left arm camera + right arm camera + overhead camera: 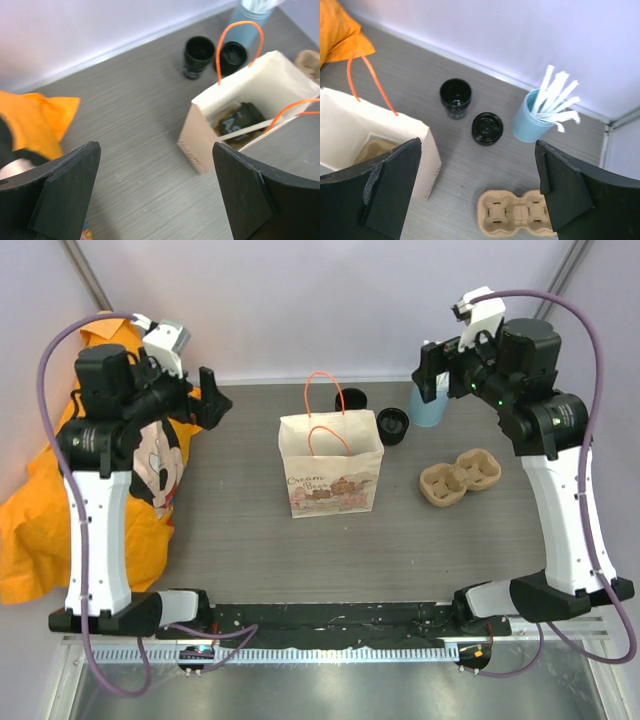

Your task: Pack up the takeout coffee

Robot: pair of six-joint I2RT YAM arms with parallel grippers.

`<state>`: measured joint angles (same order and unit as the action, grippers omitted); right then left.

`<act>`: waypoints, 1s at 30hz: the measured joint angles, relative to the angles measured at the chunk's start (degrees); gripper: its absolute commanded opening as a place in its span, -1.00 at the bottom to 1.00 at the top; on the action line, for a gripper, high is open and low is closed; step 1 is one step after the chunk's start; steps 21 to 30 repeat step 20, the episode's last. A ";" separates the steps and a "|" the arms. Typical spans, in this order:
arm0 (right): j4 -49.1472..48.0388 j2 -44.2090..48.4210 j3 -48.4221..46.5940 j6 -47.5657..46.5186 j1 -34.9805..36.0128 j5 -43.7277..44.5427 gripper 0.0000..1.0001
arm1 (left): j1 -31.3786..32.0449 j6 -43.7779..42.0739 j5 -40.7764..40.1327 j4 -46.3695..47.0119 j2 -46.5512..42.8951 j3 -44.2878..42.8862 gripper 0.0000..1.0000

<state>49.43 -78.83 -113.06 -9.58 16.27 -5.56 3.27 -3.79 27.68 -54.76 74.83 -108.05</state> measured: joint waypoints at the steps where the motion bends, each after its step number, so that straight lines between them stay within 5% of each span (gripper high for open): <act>1: -0.02 0.59 -0.28 -0.02 -0.66 0.74 0.99 | -0.02 -0.37 -1.60 -0.46 -1.03 -0.22 0.99; 10: -0.07 7.04 -0.44 -2.16 -4.90 13.92 0.99 | -0.68 -3.39 -15.85 -5.01 -6.08 -2.51 0.99; 30: -0.11 9.53 -0.31 -2.54 -4.90 18.14 0.99 | -0.74 -3.74 -18.75 -6.62 -6.08 -3.93 0.99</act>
